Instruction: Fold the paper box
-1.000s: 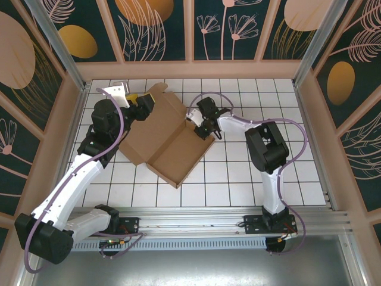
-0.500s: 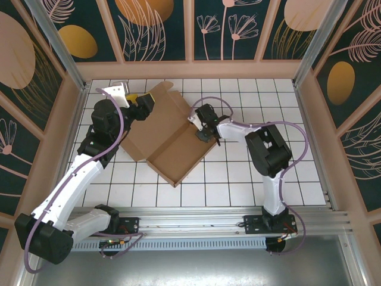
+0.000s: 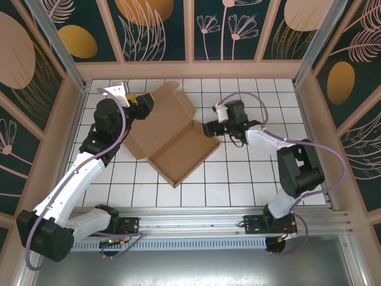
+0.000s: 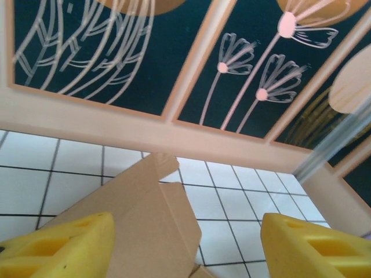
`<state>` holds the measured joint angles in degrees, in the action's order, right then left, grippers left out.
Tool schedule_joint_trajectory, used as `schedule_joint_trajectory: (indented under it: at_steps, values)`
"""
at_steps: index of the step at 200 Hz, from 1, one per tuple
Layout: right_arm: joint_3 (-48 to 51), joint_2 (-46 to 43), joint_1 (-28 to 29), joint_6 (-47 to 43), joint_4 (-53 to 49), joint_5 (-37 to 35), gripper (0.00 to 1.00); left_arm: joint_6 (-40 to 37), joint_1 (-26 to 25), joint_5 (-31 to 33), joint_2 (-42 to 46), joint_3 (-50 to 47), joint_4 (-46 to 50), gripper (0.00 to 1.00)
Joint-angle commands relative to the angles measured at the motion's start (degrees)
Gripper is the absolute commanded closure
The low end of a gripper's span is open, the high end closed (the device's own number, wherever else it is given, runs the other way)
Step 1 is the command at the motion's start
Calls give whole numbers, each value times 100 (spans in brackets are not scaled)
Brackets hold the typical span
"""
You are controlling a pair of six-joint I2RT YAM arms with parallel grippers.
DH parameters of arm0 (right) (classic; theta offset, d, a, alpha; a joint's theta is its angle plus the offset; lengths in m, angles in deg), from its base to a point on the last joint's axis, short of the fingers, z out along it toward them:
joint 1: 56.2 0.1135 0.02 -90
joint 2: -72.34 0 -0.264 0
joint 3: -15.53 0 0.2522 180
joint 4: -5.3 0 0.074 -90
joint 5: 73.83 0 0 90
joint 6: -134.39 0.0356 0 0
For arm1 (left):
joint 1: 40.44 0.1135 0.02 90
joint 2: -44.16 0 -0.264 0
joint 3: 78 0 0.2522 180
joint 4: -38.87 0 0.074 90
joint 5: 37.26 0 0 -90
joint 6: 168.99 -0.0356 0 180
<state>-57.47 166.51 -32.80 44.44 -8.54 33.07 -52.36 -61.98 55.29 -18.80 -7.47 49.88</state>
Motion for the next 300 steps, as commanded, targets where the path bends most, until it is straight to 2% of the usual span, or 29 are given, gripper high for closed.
schedule_joint_trajectory:
  at_steps: [1, 17, 34, 51, 73, 90, 98, 123, 164, 188, 231, 300]
  values:
    - [-181, -2, -319, 480, 1441, 1266, 21, 35, -26, 1023, 266, -184, 112, 31]
    - [-645, 540, -529, 617, 1752, 1755, 20, 93, -26, 1809, 646, -447, 178, 29]
    - [-1189, 1178, -629, 761, 2007, 2143, 7, 132, -27, 2363, 1050, -710, 290, 28]
    - [-1618, 1739, -691, 1050, 2354, 2465, 5, 474, -17, 2671, 1342, -1025, 611, 26]
    - [-2218, 2406, -698, 1556, 2662, 2787, 5, 1043, -17, 2489, 1610, -1499, 815, 21]
    - [-2657, 2813, -696, 1709, 2439, 2936, 2, 1122, -9, 1549, 1725, -1904, 391, 17]
    - [-2649, 2875, -692, 1700, 2408, 2951, 2, 1214, -9, 1352, 1693, -1924, 515, 17]
    - [-2149, 2585, -687, 1388, 2098, 2548, 3, 1384, -8, 1539, 1686, -2031, 1077, 16]
    - [-981, 1803, -466, 1008, 1735, 1306, 6, 1849, -2, 1878, 1570, -2219, 1673, 16]
    - [-219, 1343, -304, 997, 1855, 641, 10, 2073, 18, 1722, 1283, -2460, 1295, 15]
    - [845, 655, -237, 1445, 2221, 556, 19, 1709, 51, 1567, 87, -2067, 750, 16]
    - [1960, -287, 533, 1598, 2130, -162, 28, 1094, 51, 627, -1315, -1232, -137, 20]
